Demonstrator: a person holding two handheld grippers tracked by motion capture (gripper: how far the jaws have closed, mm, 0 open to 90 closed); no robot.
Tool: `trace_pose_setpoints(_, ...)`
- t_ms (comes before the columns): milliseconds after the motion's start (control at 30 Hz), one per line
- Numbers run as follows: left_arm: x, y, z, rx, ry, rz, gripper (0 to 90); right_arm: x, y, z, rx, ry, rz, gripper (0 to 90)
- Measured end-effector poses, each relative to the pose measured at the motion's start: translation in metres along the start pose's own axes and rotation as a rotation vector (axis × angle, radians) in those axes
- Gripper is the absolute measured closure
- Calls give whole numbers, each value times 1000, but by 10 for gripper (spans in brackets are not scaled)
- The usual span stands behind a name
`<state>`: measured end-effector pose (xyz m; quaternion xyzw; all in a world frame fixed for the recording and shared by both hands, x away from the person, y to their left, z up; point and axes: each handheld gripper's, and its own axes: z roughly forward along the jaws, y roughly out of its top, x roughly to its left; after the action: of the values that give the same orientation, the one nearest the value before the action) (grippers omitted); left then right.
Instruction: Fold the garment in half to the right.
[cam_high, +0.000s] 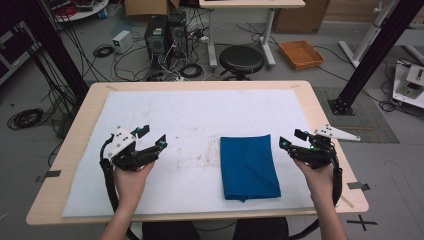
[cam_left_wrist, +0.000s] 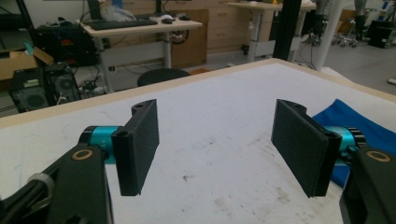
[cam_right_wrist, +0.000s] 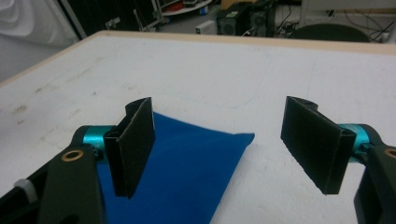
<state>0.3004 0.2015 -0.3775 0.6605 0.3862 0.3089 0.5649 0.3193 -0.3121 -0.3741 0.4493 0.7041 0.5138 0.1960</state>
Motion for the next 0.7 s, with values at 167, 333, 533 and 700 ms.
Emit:
trace_pose_setpoints(167, 4, 3, -4, 5, -6, -9, 305, -3, -7, -2, 21, -19, -7, 259)
trace_pose_setpoints(333, 6, 3, -6, 13, -4, -14, 303, -5, -5, -8, 11, -40, -22, 256)
trace_pose_setpoints(533, 8, 2, -5, 33, -9, -14, 303, -11, -7, -7, 16, -58, -6, 252)
trace_pose_setpoints(700, 8, 1, -4, 42, -19, -26, 303, -14, -7, -7, 17, -61, -4, 249)
